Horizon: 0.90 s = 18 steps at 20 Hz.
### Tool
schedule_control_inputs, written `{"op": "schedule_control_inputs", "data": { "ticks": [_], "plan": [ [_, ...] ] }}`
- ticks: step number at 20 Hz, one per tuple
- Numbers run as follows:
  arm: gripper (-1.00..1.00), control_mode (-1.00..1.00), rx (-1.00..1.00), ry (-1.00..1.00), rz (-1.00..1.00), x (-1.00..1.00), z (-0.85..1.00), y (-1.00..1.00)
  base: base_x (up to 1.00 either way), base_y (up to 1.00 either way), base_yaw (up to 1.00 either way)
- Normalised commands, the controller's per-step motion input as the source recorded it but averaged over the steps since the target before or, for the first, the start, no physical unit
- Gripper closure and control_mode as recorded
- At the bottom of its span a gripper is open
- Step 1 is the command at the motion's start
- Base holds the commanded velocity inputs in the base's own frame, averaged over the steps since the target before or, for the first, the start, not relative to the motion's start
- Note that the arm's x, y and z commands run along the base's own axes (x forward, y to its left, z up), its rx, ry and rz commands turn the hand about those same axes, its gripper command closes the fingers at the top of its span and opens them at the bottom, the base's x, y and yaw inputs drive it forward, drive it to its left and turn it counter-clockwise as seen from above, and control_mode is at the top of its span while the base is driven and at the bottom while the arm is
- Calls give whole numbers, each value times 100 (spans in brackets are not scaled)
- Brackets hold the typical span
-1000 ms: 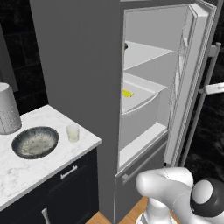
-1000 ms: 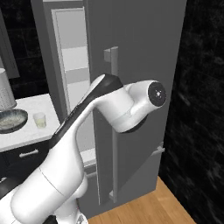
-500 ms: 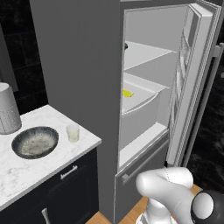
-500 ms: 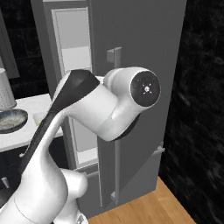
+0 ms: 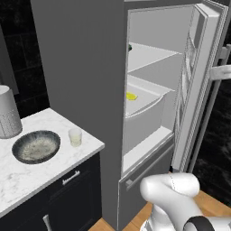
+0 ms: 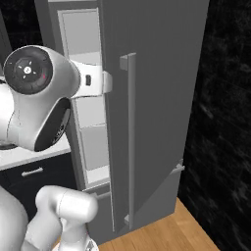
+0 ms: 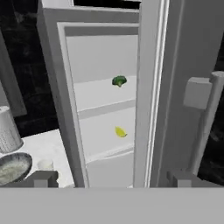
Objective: Grab a lemon wedge from the fridge and one ice cube from the ice bowl, and put them in the glass of lemonade.
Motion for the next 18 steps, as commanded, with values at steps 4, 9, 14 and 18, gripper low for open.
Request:
{"op": "schedule_control_inputs", "data": {
  "ticks": [4,9,14,18],
  "plan": [
    [-100,-100,-56,2,-13,10,-11,100,0,0,0],
    [-100,-100,-56,18,-3,34,-29,85,0,0,0],
    [-100,-100,-51,11,-6,53,0,38,0,0,0],
    [-100,-100,-28,29,-2,80,-15,1,0,0,0]
  ]
}}
